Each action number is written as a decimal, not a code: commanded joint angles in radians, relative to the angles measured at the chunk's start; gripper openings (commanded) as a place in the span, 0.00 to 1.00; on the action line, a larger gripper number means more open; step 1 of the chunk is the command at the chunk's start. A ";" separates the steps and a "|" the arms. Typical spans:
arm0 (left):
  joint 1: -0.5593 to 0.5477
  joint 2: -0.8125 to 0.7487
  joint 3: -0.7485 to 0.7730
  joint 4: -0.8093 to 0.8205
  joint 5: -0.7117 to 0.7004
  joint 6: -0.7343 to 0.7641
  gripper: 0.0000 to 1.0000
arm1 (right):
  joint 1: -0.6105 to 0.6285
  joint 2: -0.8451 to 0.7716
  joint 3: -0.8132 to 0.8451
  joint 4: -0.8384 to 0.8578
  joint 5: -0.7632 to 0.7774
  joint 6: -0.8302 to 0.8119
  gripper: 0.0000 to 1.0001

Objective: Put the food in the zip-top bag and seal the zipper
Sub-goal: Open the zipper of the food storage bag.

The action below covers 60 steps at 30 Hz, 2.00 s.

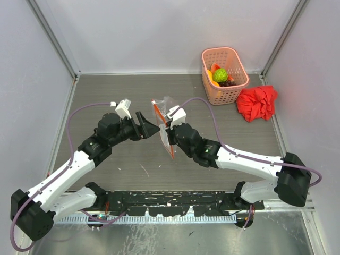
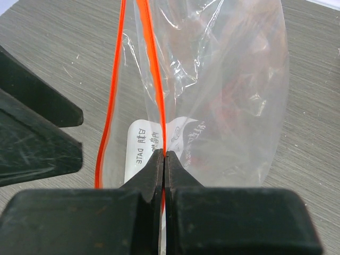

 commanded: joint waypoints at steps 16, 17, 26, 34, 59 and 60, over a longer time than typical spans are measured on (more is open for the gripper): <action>-0.033 0.053 0.026 -0.079 -0.212 0.097 0.50 | 0.023 0.026 0.069 0.035 0.063 -0.007 0.00; -0.032 0.053 0.026 -0.082 -0.213 0.100 0.46 | 0.023 0.026 0.068 0.037 0.061 -0.007 0.00; -0.035 0.101 0.026 -0.024 -0.160 0.079 0.38 | 0.023 0.038 0.069 0.042 0.033 0.005 0.00; -0.042 0.148 0.025 0.052 -0.120 0.041 0.38 | 0.023 0.046 0.076 0.037 0.010 0.011 0.00; -0.045 0.036 0.356 -0.533 -0.436 0.349 0.00 | 0.007 0.061 0.099 0.103 -0.068 0.107 0.01; -0.045 0.035 0.379 -0.568 -0.456 0.369 0.00 | 0.004 0.069 0.100 0.123 -0.079 0.119 0.01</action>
